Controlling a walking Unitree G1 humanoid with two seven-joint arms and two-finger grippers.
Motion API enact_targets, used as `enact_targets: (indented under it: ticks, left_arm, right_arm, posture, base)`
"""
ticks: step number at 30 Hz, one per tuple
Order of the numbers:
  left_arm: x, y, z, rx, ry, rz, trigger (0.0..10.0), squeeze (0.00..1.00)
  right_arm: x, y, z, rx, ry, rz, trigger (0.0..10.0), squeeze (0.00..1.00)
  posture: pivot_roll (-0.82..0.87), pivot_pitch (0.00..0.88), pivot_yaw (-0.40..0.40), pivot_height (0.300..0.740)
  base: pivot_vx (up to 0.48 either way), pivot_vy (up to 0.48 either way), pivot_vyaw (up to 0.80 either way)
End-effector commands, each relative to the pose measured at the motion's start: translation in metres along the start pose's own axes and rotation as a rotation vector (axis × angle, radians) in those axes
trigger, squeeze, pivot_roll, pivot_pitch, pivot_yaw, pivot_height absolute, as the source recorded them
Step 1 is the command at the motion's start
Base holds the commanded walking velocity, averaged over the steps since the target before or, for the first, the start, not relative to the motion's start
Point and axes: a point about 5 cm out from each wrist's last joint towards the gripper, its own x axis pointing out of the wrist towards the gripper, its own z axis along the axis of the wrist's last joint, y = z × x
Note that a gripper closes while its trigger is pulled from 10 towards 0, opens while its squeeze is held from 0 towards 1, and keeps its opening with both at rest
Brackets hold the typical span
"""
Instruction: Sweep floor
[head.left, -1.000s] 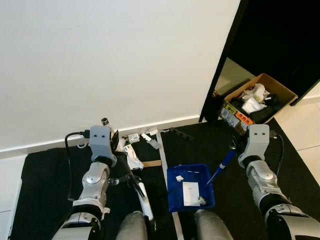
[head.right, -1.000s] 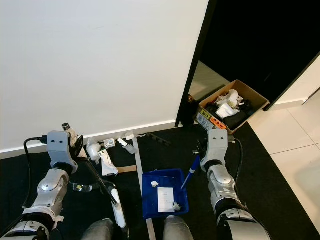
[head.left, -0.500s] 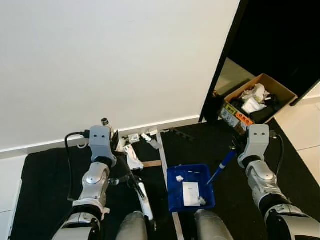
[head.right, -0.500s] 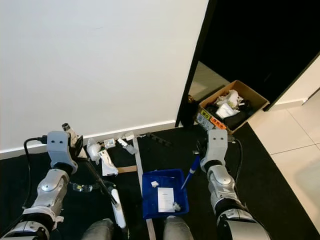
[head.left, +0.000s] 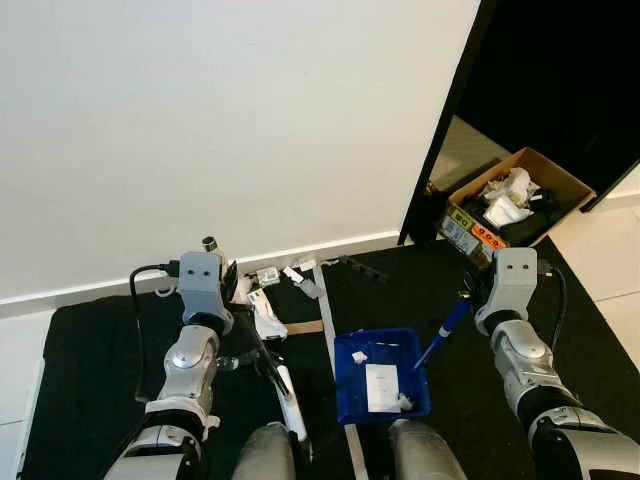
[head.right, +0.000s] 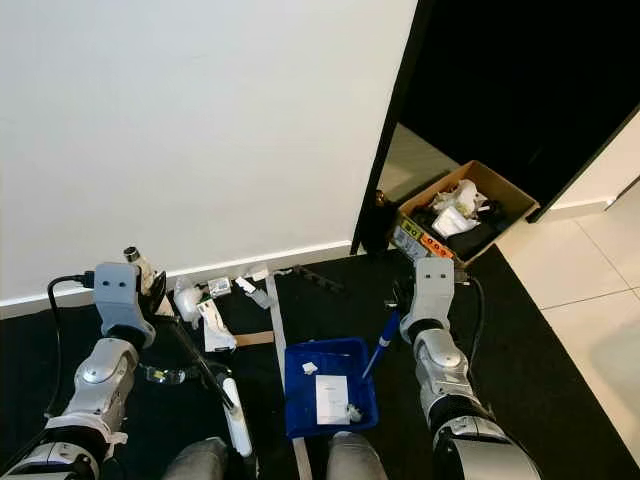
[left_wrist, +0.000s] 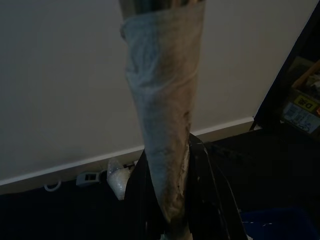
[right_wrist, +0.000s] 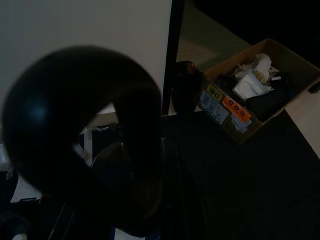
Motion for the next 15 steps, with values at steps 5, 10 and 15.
enact_targets:
  ticks: [5, 10, 15]
  left_arm:
    - [-0.0029, 0.0095, -0.0049, 0.048, 0.05, -0.005, 10.0, 0.0]
    - [-0.0042, 0.0083, -0.0057, 0.06, 0.051, -0.018, 10.0, 0.0]
    - [-0.0062, 0.0083, -0.007, 0.063, 0.054, -0.026, 10.0, 0.0]
  right_arm:
    - [-0.002, 0.0046, -0.0102, 0.007, 0.061, 0.01, 10.0, 0.0]
    - [-0.0019, 0.0014, -0.0091, 0.002, 0.06, 0.008, 10.0, 0.0]
    - [-0.0021, 0.0005, -0.0088, 0.0, 0.056, 0.005, 10.0, 0.0]
  posture:
    - [0.07, 0.047, 0.003, 0.74]
    - [0.08, 0.045, -0.007, 0.74]
    - [0.07, 0.052, -0.002, 0.74]
  base:
    - [0.0, 0.0, 0.0]
    - [0.0, 0.0, 0.0]
    - [0.0, 0.0, 0.0]
